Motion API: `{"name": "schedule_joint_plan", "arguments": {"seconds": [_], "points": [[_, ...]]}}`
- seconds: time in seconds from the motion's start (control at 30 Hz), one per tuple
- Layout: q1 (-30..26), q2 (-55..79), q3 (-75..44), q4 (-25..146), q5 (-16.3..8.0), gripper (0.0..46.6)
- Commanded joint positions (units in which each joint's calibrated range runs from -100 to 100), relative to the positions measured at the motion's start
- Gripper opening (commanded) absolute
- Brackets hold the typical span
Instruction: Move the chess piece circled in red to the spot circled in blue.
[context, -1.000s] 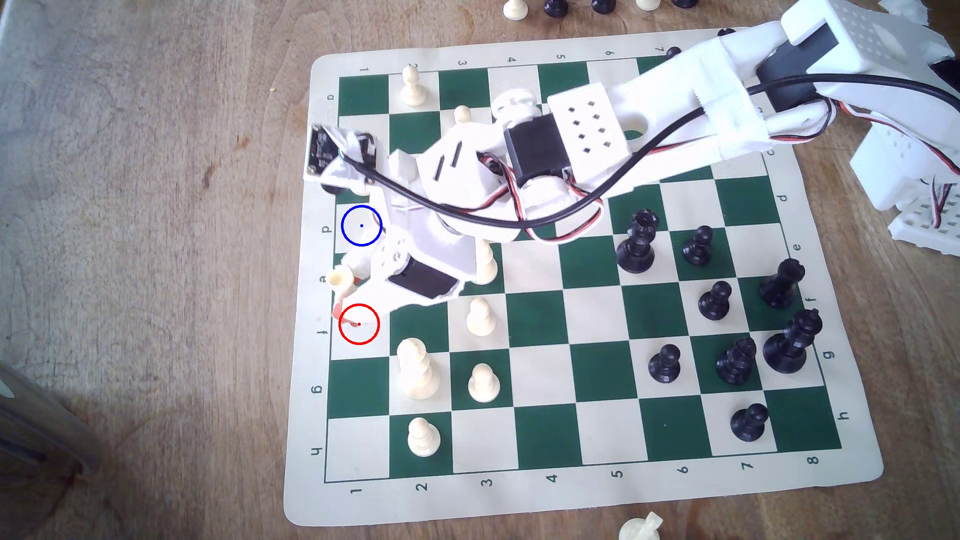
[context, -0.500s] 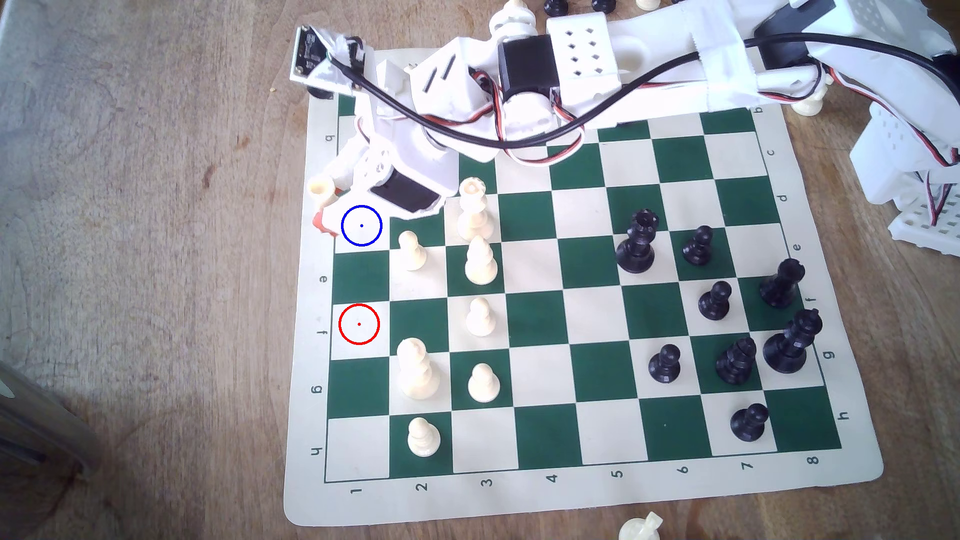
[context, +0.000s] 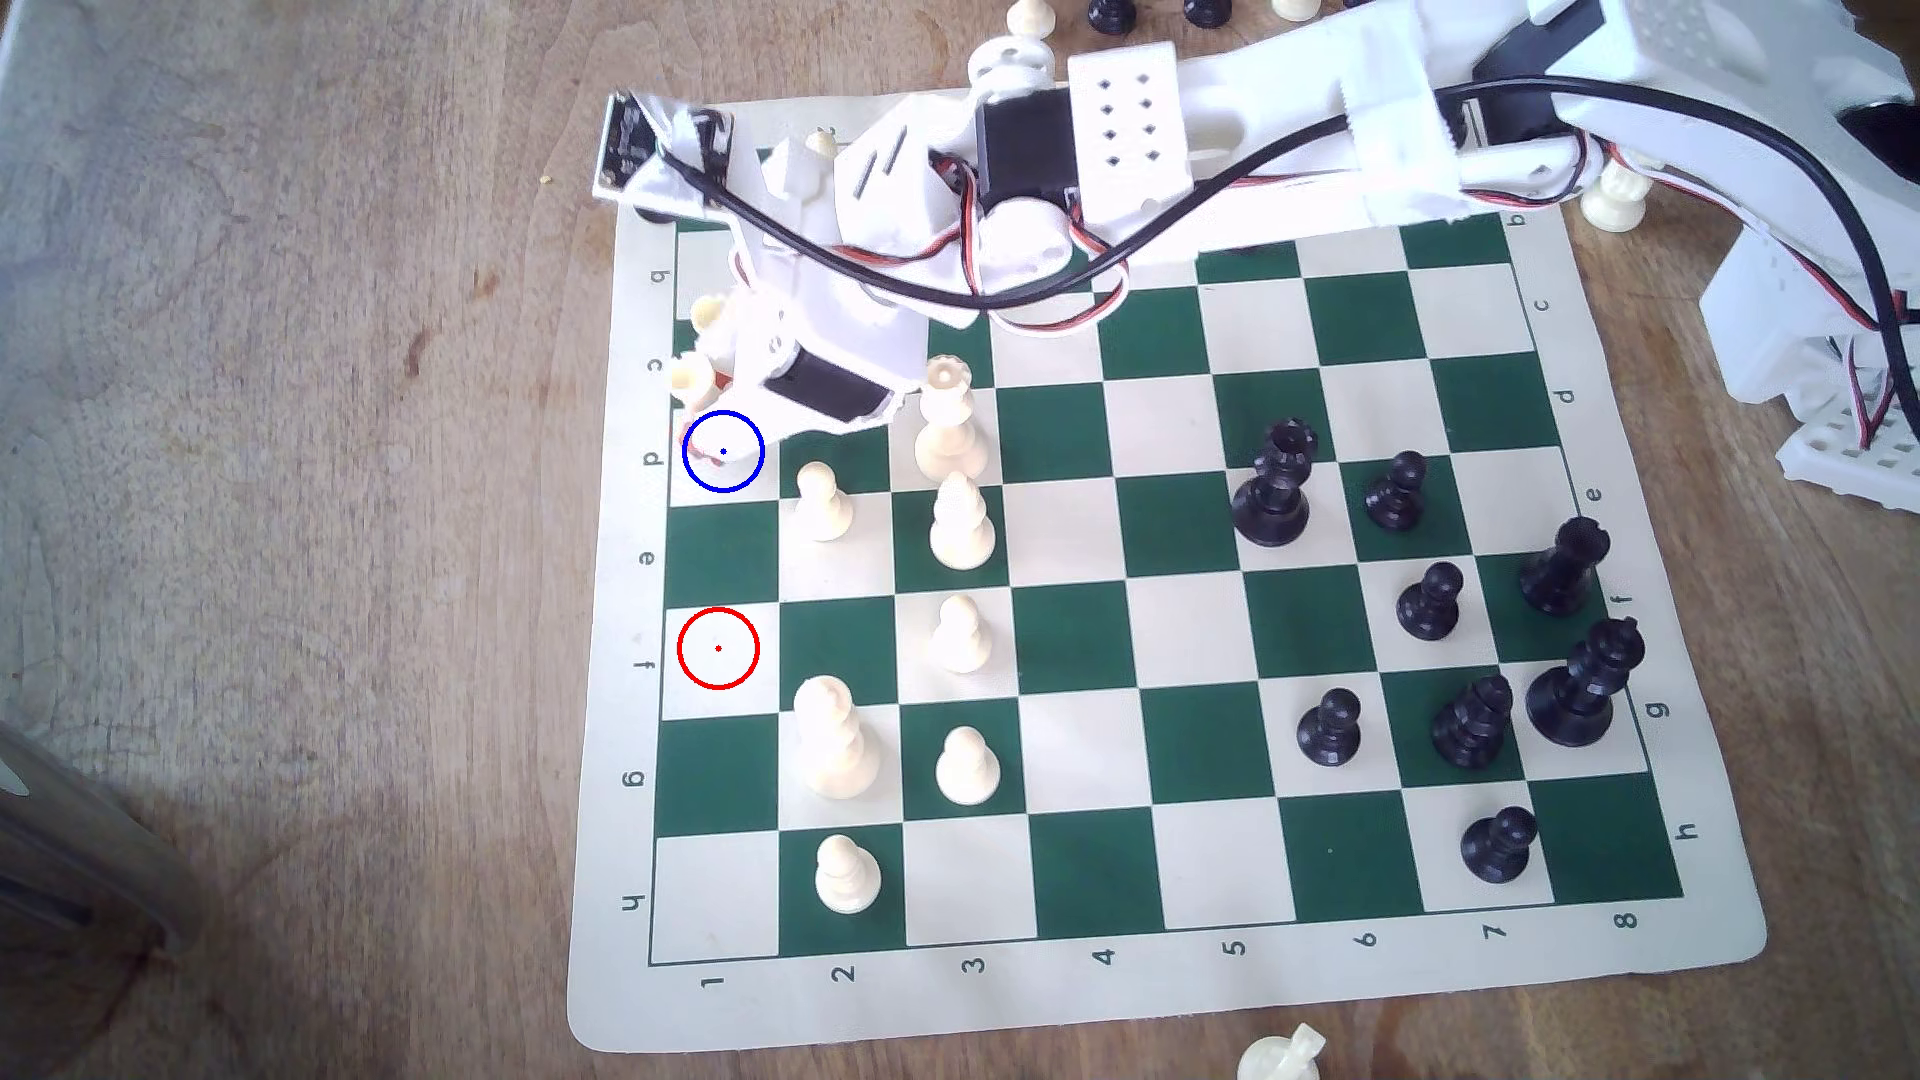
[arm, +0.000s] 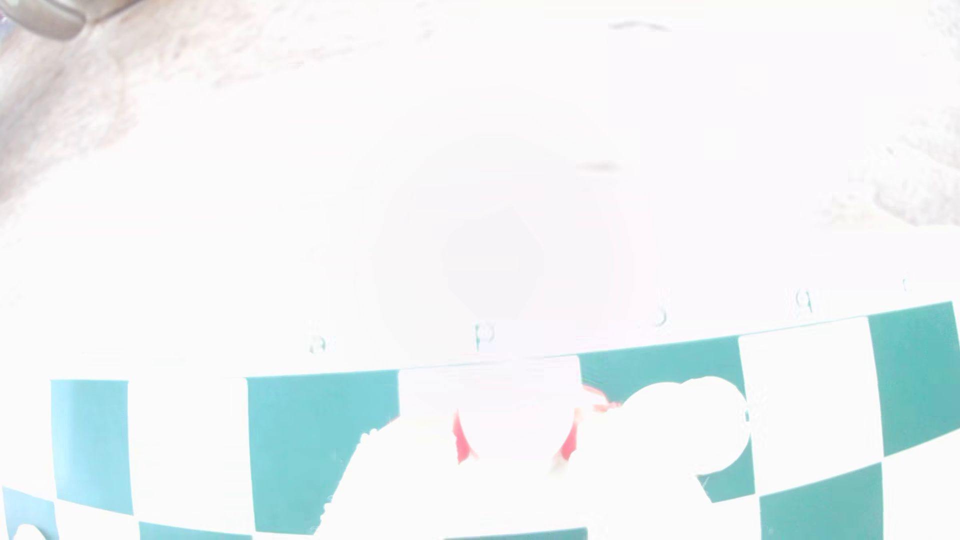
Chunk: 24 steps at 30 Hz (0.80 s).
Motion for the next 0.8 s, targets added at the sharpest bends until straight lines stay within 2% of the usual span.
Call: {"name": "schedule_joint_plan", "arguments": {"seconds": [0.0,0.13,0.4,0.47,0.53,0.57,0.67,0.77], "points": [[1.1,-2.8,-5.1,-1.1,0.1,0.7],[1.0,-2.8,-4.6,-1.1,-0.2,2.6],[-0.7,-3.6,-4.3,-0.4,-0.6,2.3],[-0.7,-3.6,-4.3,-0.5,-0.8,4.7],[-0.7,-3.6,-4.3,-1.0,-1.8,18.9],[-0.6,-3.6,-4.3,-1.2,-2.1,21.8],[-0.2,-3.9,-4.3,-1.3,-2.1,24.8],[0.1,-4.2,-4.4,-1.4,-2.1,25.1]]}}
